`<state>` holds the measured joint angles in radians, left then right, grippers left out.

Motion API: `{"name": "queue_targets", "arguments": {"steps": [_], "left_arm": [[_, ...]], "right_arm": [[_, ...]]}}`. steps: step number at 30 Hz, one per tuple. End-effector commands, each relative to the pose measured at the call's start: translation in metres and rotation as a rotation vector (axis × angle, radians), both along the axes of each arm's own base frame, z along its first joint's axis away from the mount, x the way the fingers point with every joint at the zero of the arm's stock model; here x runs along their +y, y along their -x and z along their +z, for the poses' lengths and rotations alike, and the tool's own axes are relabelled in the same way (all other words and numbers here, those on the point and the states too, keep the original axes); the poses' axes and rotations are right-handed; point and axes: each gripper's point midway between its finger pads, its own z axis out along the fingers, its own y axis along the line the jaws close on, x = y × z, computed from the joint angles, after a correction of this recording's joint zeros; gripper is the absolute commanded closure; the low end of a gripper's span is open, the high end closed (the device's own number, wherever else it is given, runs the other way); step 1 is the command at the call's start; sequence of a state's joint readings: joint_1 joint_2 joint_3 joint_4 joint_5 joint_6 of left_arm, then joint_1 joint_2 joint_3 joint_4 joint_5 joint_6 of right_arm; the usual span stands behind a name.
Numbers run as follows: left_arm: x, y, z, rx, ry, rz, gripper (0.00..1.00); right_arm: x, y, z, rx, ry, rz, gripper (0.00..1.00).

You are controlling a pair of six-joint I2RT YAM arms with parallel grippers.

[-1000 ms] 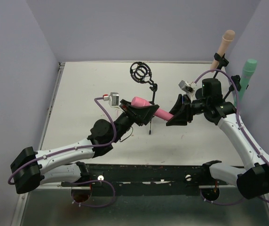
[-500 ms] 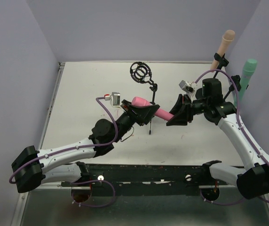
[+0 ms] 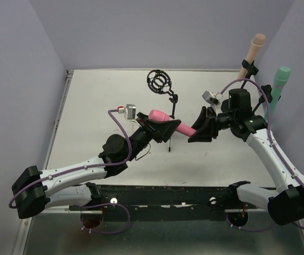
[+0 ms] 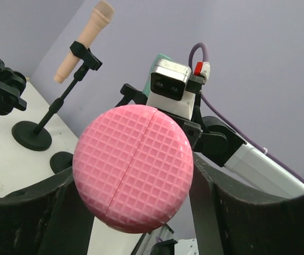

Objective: Attach the microphones to the stand

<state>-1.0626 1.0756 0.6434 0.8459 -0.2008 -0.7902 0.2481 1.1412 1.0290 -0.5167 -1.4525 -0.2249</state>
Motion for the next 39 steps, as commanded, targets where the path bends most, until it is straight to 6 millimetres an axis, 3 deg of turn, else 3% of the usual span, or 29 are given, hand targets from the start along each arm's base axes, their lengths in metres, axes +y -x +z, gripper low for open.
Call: {"name": "queue_targets", "arguments": {"steps": [1,19,21,24,26,29,30,31,36,39], "left_arm": [[0.004,0.008,0.008,-0.035,0.012,-0.023,0.29],[0.002,0.002,0.016,-0.066,0.059,0.007,0.44],[0.002,0.003,0.016,-0.070,0.058,0.004,0.53],[0.003,0.004,0.014,-0.079,0.059,0.007,0.95],[0.007,0.003,0.013,-0.072,0.060,0.019,1.00],[0.011,0.002,0.011,-0.081,0.033,0.038,1.00],[0.012,0.003,0.010,-0.087,0.016,0.040,1.00],[0.014,0.004,0.010,-0.099,-0.004,0.045,1.00],[0.031,0.007,0.011,-0.142,-0.137,0.065,1.00],[0.046,0.009,0.007,-0.174,-0.304,0.083,1.00]], "right_arm": [[-0.001,0.002,0.009,-0.014,-0.018,0.010,0.76],[-0.002,0.000,0.008,0.031,-0.024,0.009,0.76],[-0.002,0.000,0.008,0.033,-0.025,0.010,0.76],[-0.002,0.001,0.007,0.031,-0.024,0.007,0.75],[-0.002,0.001,0.006,0.031,-0.024,0.007,0.75],[-0.002,0.002,0.007,0.027,-0.025,0.007,0.51],[-0.002,0.002,0.007,0.025,-0.025,0.006,0.20],[-0.003,0.002,0.008,0.019,-0.025,0.005,0.00],[-0.007,-0.005,0.010,-0.044,0.003,-0.063,0.00],[-0.016,-0.012,0.005,-0.095,0.026,-0.132,0.00]]}}
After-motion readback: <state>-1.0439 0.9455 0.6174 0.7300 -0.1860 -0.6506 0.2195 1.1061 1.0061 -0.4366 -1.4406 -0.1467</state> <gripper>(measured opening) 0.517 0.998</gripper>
